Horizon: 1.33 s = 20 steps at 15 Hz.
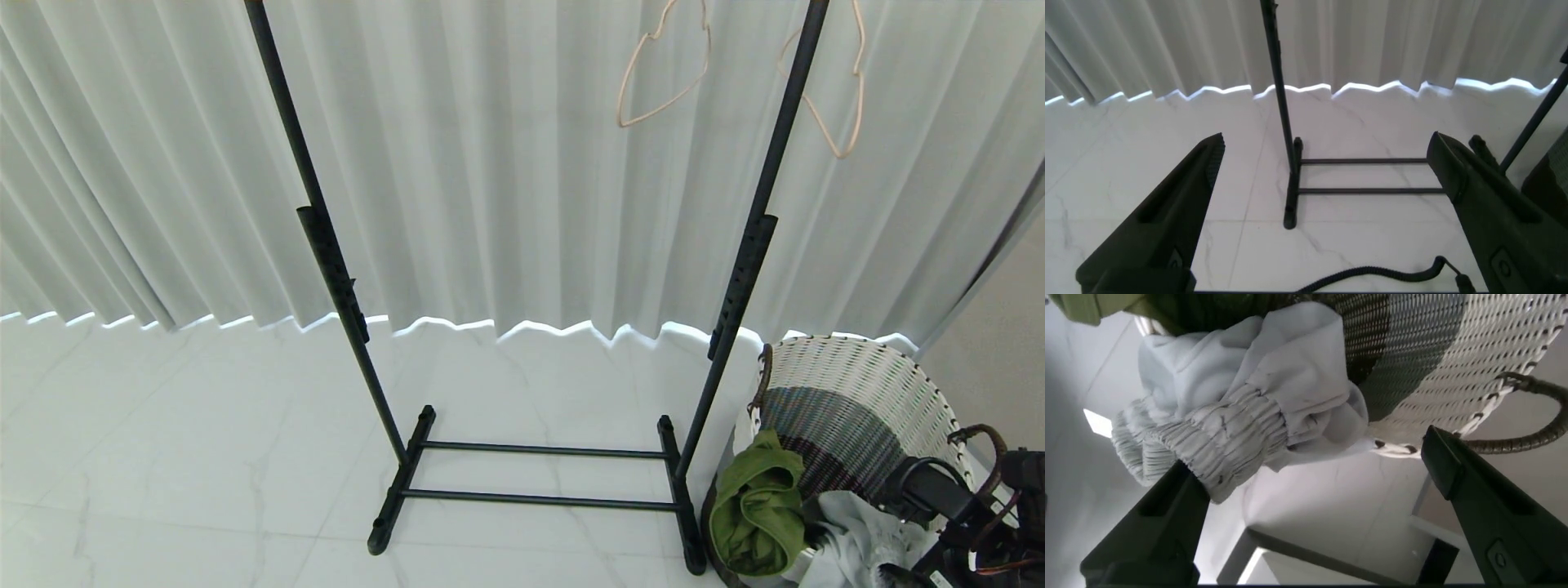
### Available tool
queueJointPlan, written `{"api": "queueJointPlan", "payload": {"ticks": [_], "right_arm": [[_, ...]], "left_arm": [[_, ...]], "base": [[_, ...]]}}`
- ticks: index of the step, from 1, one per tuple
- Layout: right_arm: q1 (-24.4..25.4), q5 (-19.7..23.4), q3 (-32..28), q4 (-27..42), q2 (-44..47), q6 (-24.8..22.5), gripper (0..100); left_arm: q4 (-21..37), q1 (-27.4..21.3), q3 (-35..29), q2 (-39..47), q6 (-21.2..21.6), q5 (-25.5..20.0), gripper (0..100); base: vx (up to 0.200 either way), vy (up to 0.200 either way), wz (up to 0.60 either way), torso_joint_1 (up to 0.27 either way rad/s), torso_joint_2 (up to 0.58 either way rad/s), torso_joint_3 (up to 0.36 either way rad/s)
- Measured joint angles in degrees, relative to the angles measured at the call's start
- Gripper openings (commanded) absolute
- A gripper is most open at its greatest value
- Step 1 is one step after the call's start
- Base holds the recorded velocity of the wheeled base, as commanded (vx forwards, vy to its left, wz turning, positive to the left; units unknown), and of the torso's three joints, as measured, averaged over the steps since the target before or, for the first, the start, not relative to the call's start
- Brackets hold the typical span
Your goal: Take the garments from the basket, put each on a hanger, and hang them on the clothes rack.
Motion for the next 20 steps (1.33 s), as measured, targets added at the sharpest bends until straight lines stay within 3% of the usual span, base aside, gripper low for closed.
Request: {"api": "queueJointPlan", "payload": {"ticks": [1,2,7,15,17,20], "right_arm": [[0.1,0.0,0.1,-0.3,0.2,0.0,100],[0.2,0.0,0.4,-1.0,0.4,0.0,0],[0.3,-0.7,2.9,-3.9,0.3,0.0,0],[-3.7,-7.4,2.8,-3.4,-6.7,0.6,0],[-6.8,-9.8,0.4,1.2,-10.9,0.7,0],[-11.0,-10.3,-10.0,22.4,-19.0,2.1,0]], "left_arm": [[0.0,0.0,0.0,0.0,0.0,0.0,100],[0.0,0.0,0.0,0.0,0.0,0.0,100],[0.0,0.0,0.0,0.0,-0.1,0.0,100],[0.0,0.0,0.0,0.0,0.0,0.0,100],[0.0,0.0,0.0,0.0,0.1,0.0,100],[0.0,0.0,0.0,0.0,0.1,0.0,100]], "base": [[0.000,0.000,0.00,0.000,0.00,0.000],[0.000,0.000,0.00,0.000,0.00,0.000],[0.000,0.000,0.00,0.000,0.00,0.000],[0.000,0.000,0.00,0.000,0.00,0.000],[0.000,0.000,0.00,0.000,0.00,0.000],[0.000,0.000,0.00,0.000,0.00,0.000]]}}
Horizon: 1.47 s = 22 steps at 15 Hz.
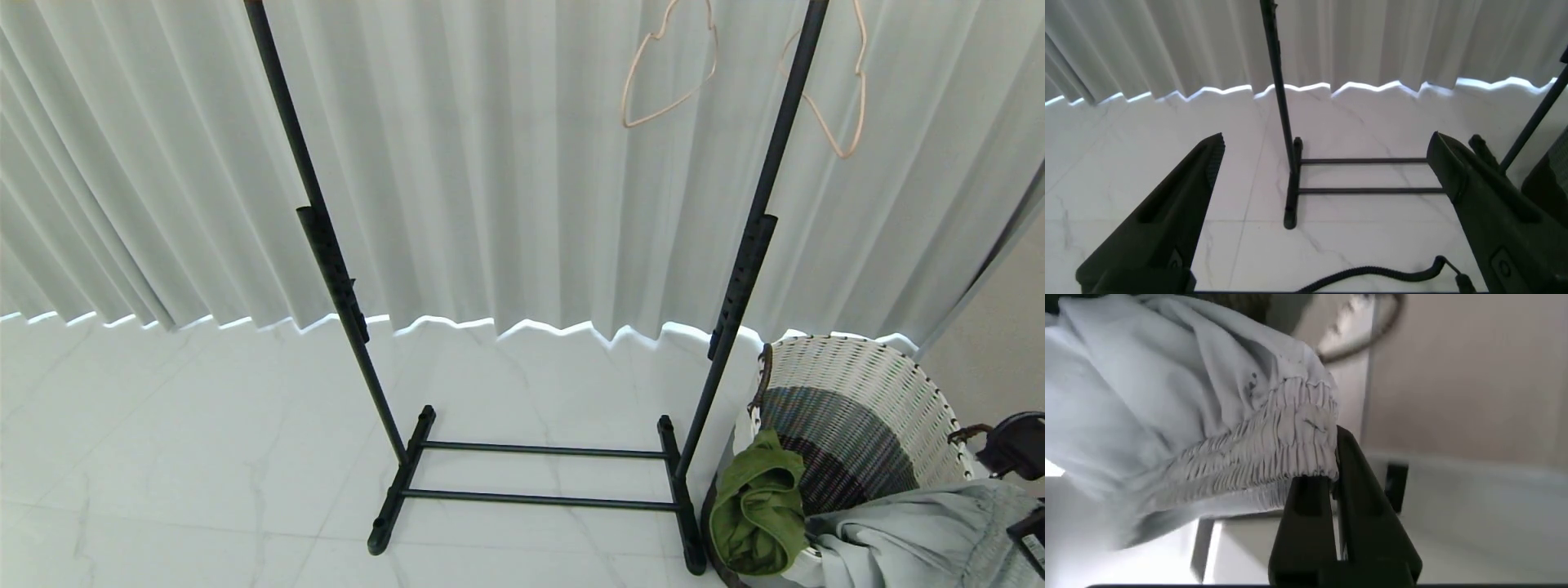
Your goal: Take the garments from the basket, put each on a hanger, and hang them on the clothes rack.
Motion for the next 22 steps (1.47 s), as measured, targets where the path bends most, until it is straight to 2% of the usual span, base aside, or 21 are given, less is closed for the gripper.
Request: {"api": "queueJointPlan", "payload": {"ticks": [2,4,6,8,10,13,16,19,22], "right_arm": [[-0.9,0.2,-12.2,22.9,-5.9,4.3,0],[0.4,1.2,-25.8,42.3,-11.4,11.9,0],[4.2,1.9,-36.5,51.9,-15.7,19.4,0],[7.4,2.4,-44.0,54.2,-18.8,22.1,0],[8.8,2.7,-47.4,49.6,-20.4,22.4,0],[9.3,2.9,-48.2,43.4,-21.4,22.4,0],[9.4,5.4,-48.5,42.4,-21.8,19.5,0],[9.4,6.1,-48.5,42.4,-22.1,15.1,0],[9.5,6.3,-46.8,42.3,-22.2,13.9,0]], "left_arm": [[0.0,0.0,0.0,0.0,0.1,0.0,100],[0.0,0.0,0.0,0.0,0.1,0.0,100],[0.0,0.0,0.0,0.0,0.1,0.0,100],[0.0,0.0,0.0,0.0,0.2,0.0,100],[0.0,0.0,0.0,0.0,0.2,0.0,100],[0.0,0.0,0.0,0.0,0.2,0.0,100],[0.0,0.0,0.0,0.0,0.2,0.0,100],[0.0,0.0,0.0,0.0,0.2,0.0,100],[0.0,0.0,0.0,0.0,0.1,0.0,100]], "base": [[0.000,0.000,0.00,0.000,0.00,0.000],[0.000,0.000,0.00,0.000,0.00,0.000],[0.000,0.000,0.00,0.000,0.00,0.000],[0.000,0.000,0.00,0.000,0.00,0.000],[-0.200,0.000,0.00,0.005,0.00,0.007],[-0.200,0.000,0.00,0.006,0.00,0.001],[-0.200,0.000,0.00,-0.001,0.00,0.002],[0.000,0.000,0.00,0.000,0.00,0.000],[0.000,0.133,0.00,0.003,0.00,-0.002]]}}
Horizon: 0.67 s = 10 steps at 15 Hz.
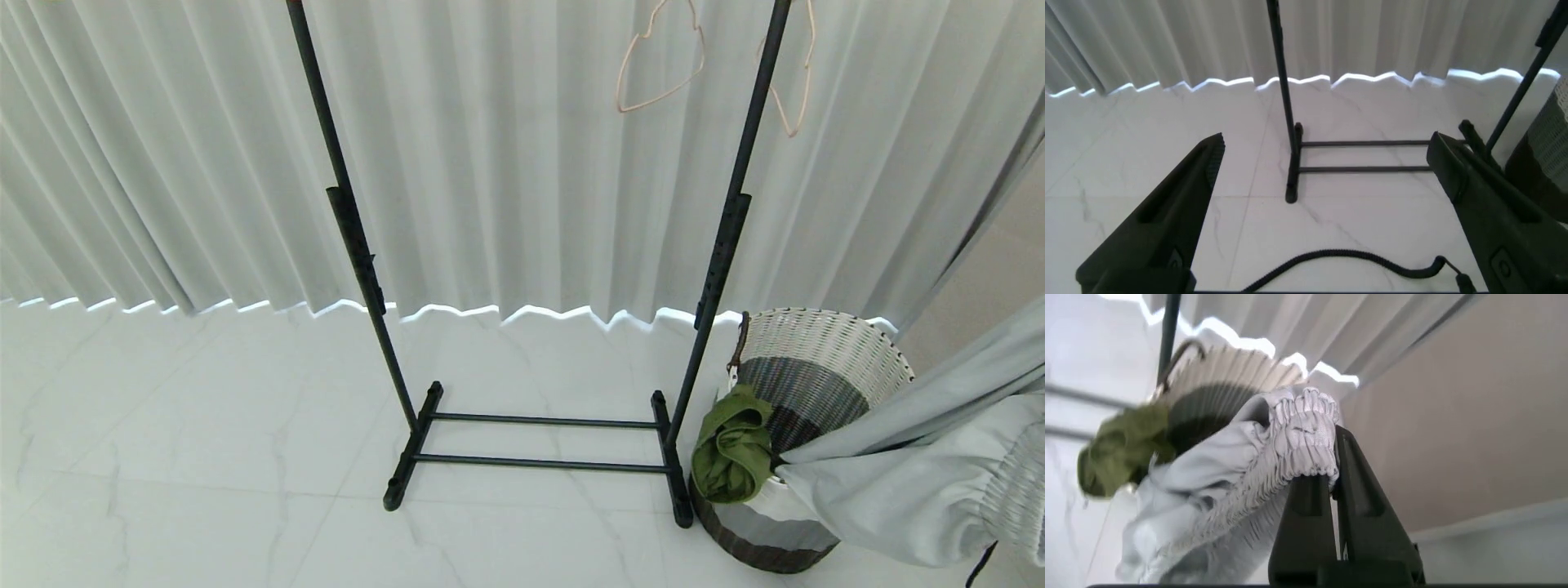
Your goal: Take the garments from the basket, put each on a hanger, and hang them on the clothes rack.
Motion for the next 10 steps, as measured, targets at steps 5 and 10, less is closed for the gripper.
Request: {"api": "queueJointPlan", "payload": {"ticks": [5,10], "right_arm": [[2.1,-0.1,2.1,0.0,-0.1,-0.6,0],[2.0,-0.3,1.8,4.9,0.1,-2.5,0]], "left_arm": [[0.0,-0.1,0.0,0.0,0.0,0.0,100],[0.0,0.0,0.0,0.0,-0.3,0.0,100]], "base": [[0.000,0.120,0.00,0.001,0.00,0.000],[0.000,0.000,0.00,0.000,0.00,0.000]]}}
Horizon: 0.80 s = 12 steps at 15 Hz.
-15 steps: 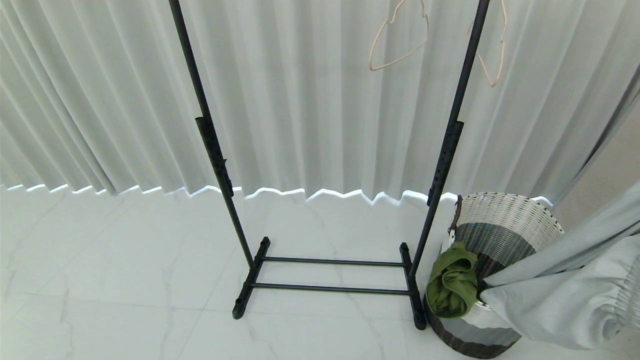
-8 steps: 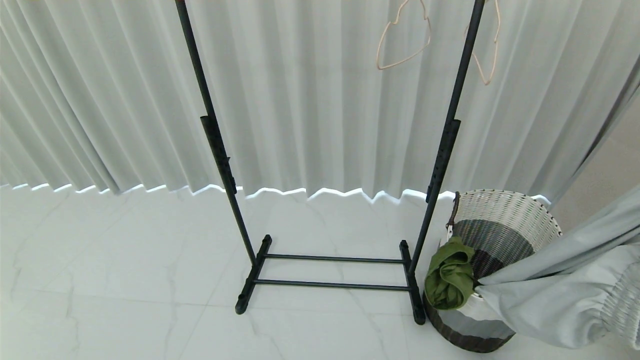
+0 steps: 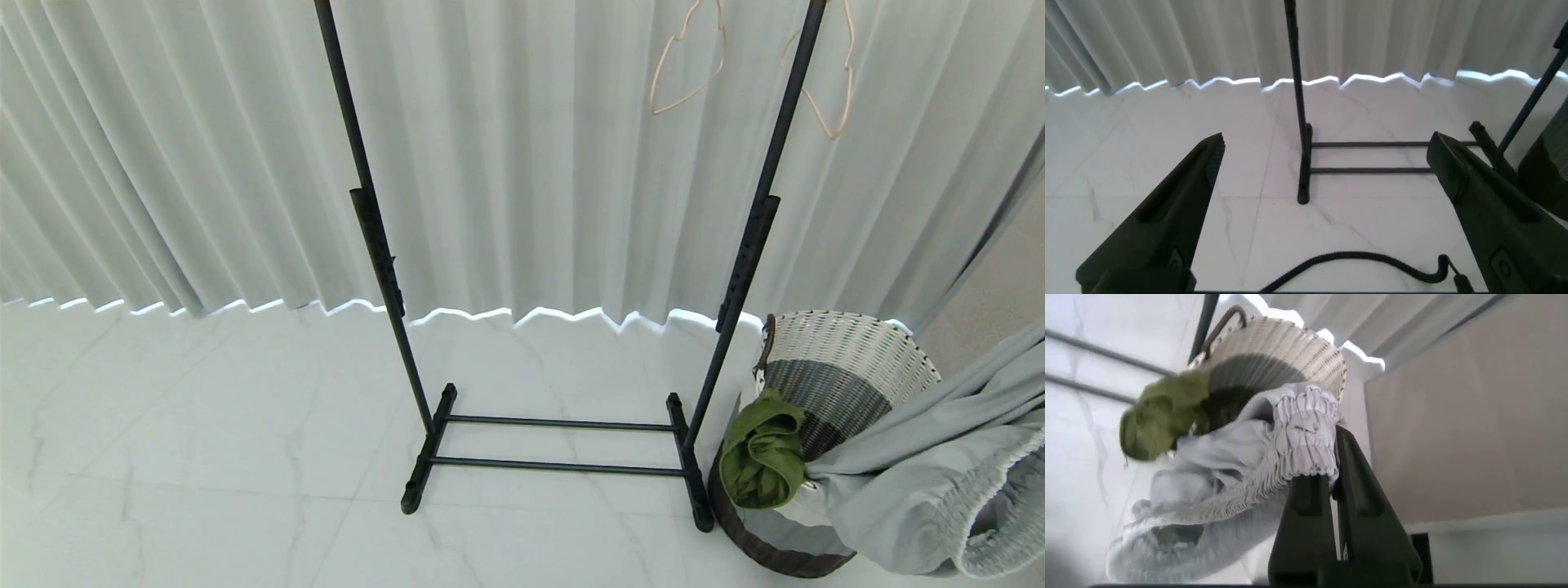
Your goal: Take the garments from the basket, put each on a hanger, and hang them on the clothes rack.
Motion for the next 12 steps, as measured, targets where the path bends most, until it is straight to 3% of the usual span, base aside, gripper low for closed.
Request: {"api": "queueJointPlan", "payload": {"ticks": [3,5,9,12], "right_arm": [[0.7,2.5,-0.2,3.7,0.0,-4.6,0],[2.2,10.3,-0.3,6.2,0.0,-5.5,0],[9.8,20.3,-1.5,11.1,0.2,-5.1,0],[13.6,26.0,-1.9,11.0,0.8,-2.4,0]], "left_arm": [[0.0,0.0,0.0,0.0,1.2,0.0,100],[0.0,0.0,0.0,0.0,1.3,0.0,100],[-0.5,0.0,-0.3,0.1,1.1,-1.3,100],[-2.8,-1.9,-8.2,5.7,-2.9,-4.2,100]], "base": [[0.000,0.000,0.00,0.000,0.00,0.000],[0.000,0.000,0.00,0.000,0.00,0.000],[0.000,0.000,0.00,0.000,0.00,0.000],[0.000,0.000,0.00,0.000,0.00,0.000]]}}
